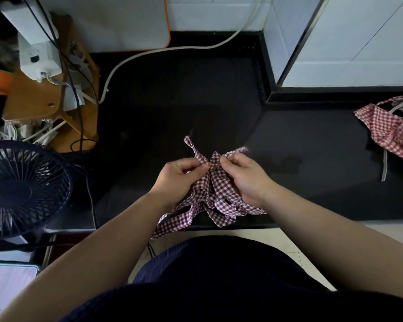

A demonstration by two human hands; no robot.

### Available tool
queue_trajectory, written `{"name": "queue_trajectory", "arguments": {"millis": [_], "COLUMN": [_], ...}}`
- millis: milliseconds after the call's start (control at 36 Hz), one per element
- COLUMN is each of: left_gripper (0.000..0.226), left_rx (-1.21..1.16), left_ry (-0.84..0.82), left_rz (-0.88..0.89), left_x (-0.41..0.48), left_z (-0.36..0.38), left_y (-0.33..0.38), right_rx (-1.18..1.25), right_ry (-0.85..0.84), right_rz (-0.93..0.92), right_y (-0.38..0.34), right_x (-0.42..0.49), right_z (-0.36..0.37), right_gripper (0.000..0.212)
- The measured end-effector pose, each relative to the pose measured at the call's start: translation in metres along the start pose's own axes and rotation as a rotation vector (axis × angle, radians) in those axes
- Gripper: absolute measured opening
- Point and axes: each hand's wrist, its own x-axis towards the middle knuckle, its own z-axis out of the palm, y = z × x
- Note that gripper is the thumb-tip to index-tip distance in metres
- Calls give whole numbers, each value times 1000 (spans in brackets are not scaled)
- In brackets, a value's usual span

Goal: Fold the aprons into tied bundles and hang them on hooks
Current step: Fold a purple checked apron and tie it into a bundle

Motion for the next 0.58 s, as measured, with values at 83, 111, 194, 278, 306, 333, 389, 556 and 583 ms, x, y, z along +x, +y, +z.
{"name": "queue_trajectory", "arguments": {"millis": [83, 111, 194, 278, 306, 333, 389, 556, 583], "left_gripper": [14, 15, 11, 11, 13, 15, 21, 19, 18], "left_rx": [5, 7, -32, -56, -42, -42, -63, -172, -173], "left_ry": [64, 96, 187, 169, 164, 166, 174, 125, 109], "left_rz": [-18, -26, -81, -86, -68, -53, -37, -64, -53], "left_x": [-1, -2, -3, -6, -7, -9, -11, -7, -6], "left_z": [1, 2, 3, 3, 1, 0, -4, 0, 0], "left_y": [-6, -8, -14, -13, -13, -13, -14, -10, -7], "right_rx": [-290, -386, -505, -555, -549, -540, -534, -399, -415], "right_ry": [102, 133, 172, 221, 245, 266, 302, 323, 321], "right_rz": [-97, -122, -140, -145, -144, -146, -138, -132, -160], "right_y": [0, 0, 1, 3, 4, 5, 5, 0, -1], "right_x": [-1, -1, -3, -4, -3, -2, 1, 4, 3], "right_z": [-1, -1, -1, -2, -4, -5, -7, -8, -7], "right_gripper": [32, 33, 30, 30, 30, 32, 35, 29, 29]}}
